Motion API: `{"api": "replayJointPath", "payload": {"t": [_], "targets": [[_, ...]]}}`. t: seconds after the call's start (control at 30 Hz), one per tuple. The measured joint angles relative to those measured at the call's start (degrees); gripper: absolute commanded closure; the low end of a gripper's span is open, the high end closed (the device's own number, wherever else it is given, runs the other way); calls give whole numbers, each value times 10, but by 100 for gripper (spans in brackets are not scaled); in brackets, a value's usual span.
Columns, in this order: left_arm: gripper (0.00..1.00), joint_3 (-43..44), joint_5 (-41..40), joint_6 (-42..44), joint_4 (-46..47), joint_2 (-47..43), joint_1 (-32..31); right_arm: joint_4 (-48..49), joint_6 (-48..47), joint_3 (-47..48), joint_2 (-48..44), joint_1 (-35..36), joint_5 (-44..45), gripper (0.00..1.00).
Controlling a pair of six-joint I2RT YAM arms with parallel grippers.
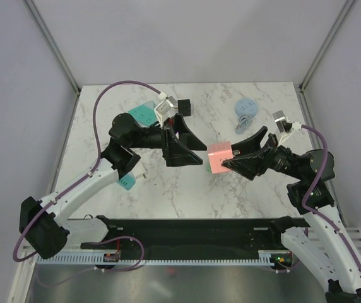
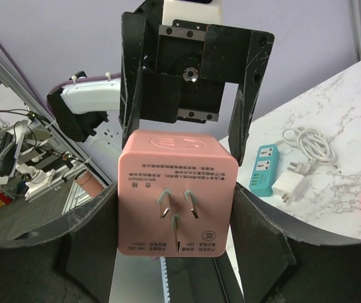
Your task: Insert the plug
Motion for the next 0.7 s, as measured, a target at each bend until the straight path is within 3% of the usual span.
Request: {"api": "replayJointPath", "payload": {"t": [0.7], "targets": [[6, 0, -49, -43, 30, 26, -46, 21, 15, -27, 17, 13, 23, 71]]}}
